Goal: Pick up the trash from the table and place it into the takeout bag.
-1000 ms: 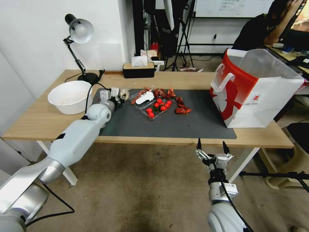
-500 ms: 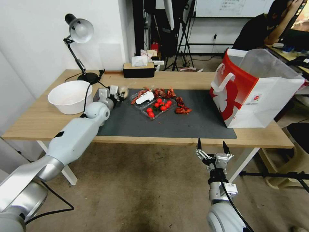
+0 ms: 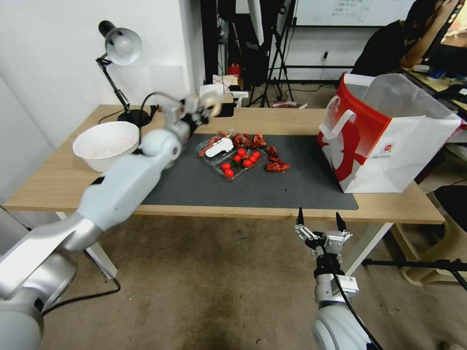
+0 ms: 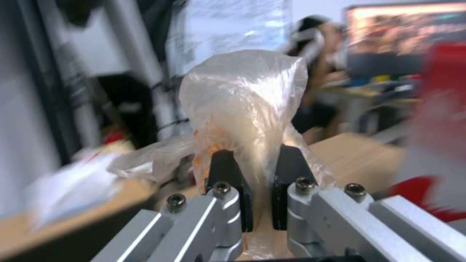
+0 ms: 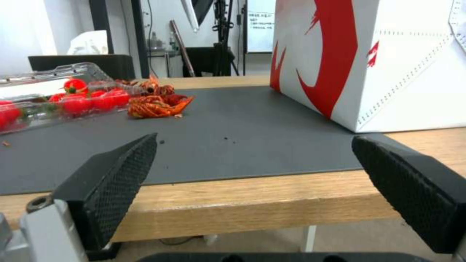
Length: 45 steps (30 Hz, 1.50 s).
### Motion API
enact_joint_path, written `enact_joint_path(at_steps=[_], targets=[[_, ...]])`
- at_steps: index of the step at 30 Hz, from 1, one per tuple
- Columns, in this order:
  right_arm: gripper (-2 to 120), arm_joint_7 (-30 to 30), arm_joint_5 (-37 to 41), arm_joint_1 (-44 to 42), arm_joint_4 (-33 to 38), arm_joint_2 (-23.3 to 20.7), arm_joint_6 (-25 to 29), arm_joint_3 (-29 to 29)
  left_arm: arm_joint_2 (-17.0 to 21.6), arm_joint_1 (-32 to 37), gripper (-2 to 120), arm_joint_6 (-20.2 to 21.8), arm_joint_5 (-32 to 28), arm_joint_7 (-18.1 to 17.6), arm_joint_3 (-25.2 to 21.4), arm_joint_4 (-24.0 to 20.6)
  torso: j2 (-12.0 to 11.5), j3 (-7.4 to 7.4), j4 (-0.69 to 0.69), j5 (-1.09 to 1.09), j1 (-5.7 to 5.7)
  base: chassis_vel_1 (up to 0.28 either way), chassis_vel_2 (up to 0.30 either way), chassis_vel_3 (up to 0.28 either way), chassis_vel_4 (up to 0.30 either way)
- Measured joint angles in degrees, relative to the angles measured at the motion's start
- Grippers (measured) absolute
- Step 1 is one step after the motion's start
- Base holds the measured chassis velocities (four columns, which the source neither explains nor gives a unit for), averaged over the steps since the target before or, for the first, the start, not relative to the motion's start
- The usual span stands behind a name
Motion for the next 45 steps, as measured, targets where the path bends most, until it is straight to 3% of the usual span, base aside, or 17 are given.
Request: enact_joint_path(at_steps=[17,28,36,45], targets=[[100,-0.01,-0.02,-0.36,0.29,-0.02,0.01,0.74,-6.49,-7.92,6,-0.19,-2.49,-0.06,7.46,-1.19,0.00,0.00,0.01,-0.01,0.00,0.000,0.000,0.000,0.000],[100,-0.05,-0.16,-0.45,0.32,0.70,0.05,0.75,-13.27,-12.02,6,-0.07,-4.48,-0.24,11.04,-1.34,0.00,0.00,0.02,-0.03,0.00,0.000,0.000,0.000,0.000],[100,-0.08,-0.14,-0.28,0.39,0.61,0.08,0.79,-19.72,-13.67,6,-0.65,-4.88,-0.09,12.93,2.67,0.00,0.00,0.01,-0.03,0.00,0.000,0.000,0.000,0.000],[100,-0.09,-0.10,-0.17,0.03,0.63,0.01,0.55,-23.03,-14.37,6,-1.37,-4.86,0.47,14.85,4.29,0.00,0.00,0.00,-0.02,0.00,0.000,0.000,0.000,0.000]])
